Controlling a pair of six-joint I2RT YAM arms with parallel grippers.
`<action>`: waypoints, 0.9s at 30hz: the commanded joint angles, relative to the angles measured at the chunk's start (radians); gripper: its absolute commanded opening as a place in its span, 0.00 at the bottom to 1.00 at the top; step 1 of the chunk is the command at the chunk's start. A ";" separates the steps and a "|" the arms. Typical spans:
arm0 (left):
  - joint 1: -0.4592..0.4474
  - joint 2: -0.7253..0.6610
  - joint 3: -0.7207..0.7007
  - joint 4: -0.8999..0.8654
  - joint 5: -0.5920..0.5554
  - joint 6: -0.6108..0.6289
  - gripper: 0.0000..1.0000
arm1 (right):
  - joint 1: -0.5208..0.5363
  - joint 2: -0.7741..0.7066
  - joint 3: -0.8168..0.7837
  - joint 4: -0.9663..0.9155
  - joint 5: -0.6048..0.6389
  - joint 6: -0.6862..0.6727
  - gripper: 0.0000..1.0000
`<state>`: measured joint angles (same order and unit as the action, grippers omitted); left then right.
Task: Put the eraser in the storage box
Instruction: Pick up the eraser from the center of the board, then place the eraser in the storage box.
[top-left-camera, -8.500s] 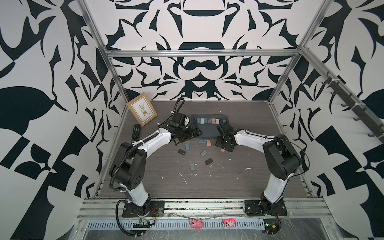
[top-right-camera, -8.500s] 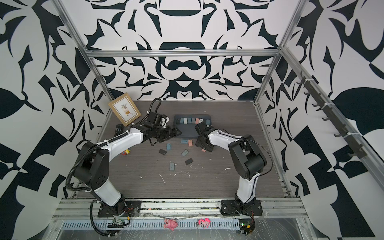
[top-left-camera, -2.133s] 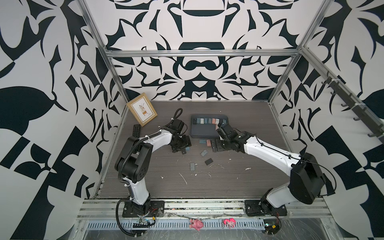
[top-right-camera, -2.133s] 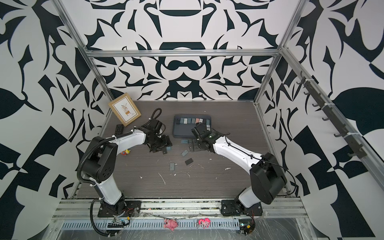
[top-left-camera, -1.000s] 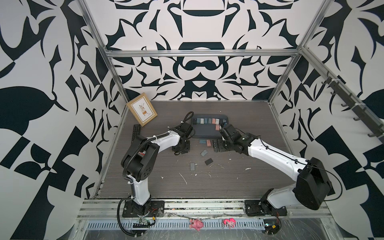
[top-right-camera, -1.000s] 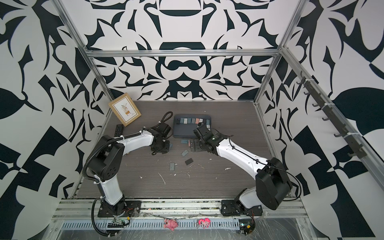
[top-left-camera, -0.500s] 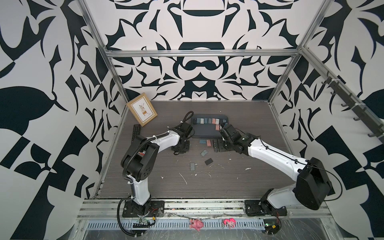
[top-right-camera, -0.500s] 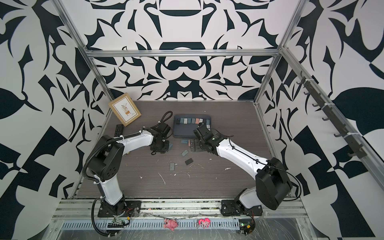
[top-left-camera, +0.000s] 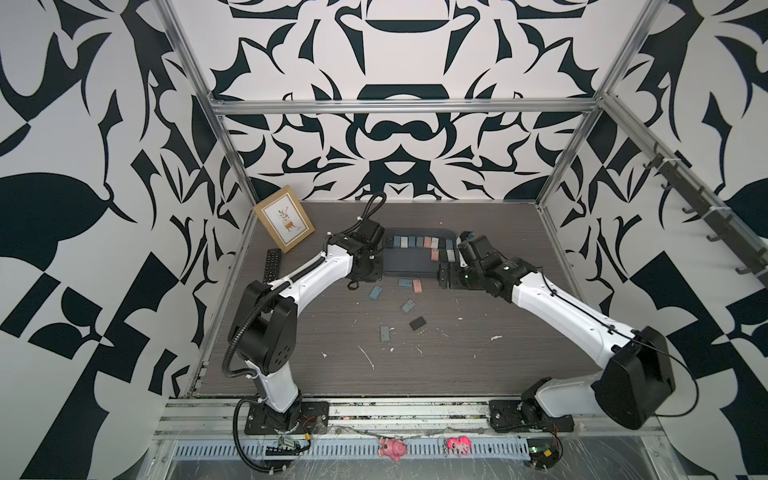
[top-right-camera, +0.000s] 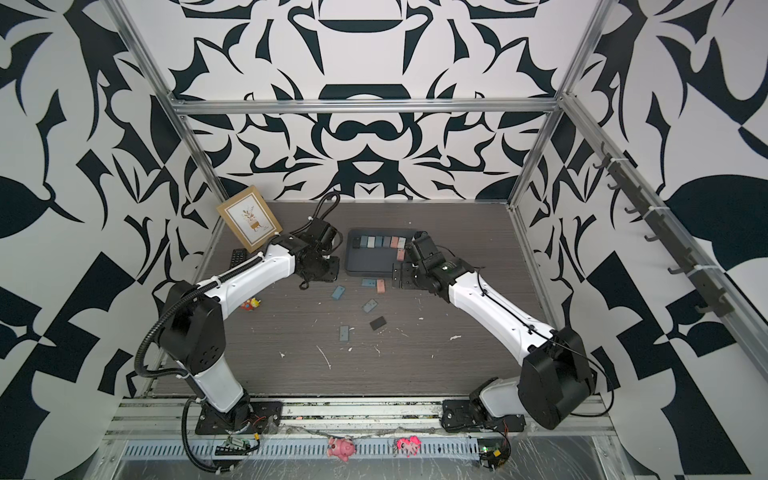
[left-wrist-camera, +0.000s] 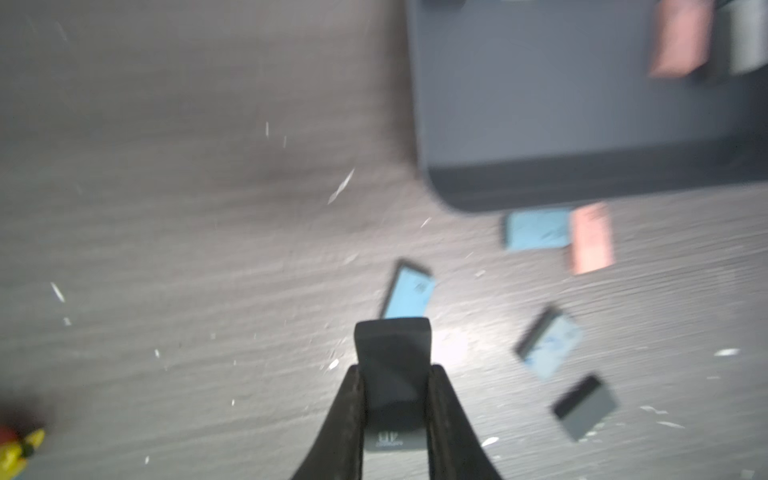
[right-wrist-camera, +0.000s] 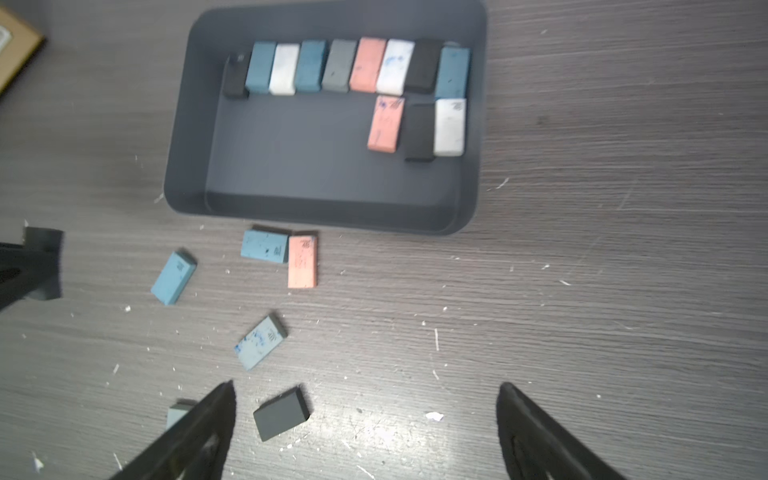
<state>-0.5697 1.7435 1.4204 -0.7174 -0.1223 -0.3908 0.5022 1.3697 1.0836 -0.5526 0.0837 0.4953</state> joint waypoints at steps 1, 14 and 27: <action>0.001 0.017 0.094 -0.030 0.033 0.048 0.19 | -0.062 -0.035 0.036 -0.012 -0.056 0.010 0.99; -0.039 0.355 0.465 0.088 0.155 0.014 0.17 | -0.228 -0.045 0.032 0.000 -0.162 0.022 0.99; -0.078 0.672 0.739 0.116 0.228 -0.088 0.18 | -0.266 -0.043 -0.017 0.022 -0.187 0.016 0.99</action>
<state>-0.6441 2.3829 2.1113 -0.6022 0.0753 -0.4393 0.2432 1.3445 1.0771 -0.5484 -0.0937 0.5129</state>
